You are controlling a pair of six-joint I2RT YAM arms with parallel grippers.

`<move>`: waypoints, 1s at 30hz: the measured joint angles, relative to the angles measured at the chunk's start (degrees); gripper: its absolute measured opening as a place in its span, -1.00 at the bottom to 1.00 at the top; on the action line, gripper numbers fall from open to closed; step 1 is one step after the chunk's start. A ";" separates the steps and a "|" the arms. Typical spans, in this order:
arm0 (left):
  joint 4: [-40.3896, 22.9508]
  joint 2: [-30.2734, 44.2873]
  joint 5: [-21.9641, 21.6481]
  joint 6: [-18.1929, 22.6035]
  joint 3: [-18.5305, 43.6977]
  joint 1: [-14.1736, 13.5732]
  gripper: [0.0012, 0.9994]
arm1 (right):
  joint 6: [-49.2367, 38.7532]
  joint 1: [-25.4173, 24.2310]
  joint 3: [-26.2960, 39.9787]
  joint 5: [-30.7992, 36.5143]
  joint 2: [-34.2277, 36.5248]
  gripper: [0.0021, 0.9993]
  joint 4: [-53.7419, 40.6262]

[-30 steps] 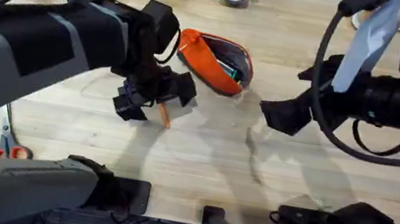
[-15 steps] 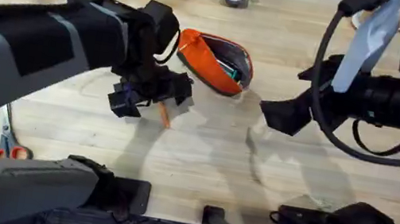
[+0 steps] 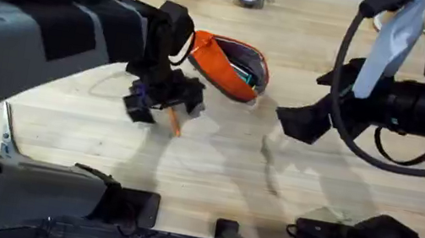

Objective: Unzip the bag, pick up the pens from the table one at a time and place them inside, then zip the bag closed.

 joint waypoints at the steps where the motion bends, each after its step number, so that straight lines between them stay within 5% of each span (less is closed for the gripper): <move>1: 0.16 0.24 0.29 0.08 0.26 -0.03 0.42 | -0.01 0.00 0.00 0.00 0.00 1.00 0.00; 4: 0.18 0.53 0.79 0.05 0.58 -0.08 -0.49 | 0.00 0.00 0.00 0.00 0.00 1.00 0.00; 6: 0.42 0.53 1.14 0.14 0.62 -0.08 -0.86 | -0.02 0.00 0.00 0.00 0.00 1.00 0.00; 30: -4.33 -5.28 0.26 -0.64 0.62 -0.08 -0.92 | -0.01 0.00 0.00 0.00 0.00 1.00 0.00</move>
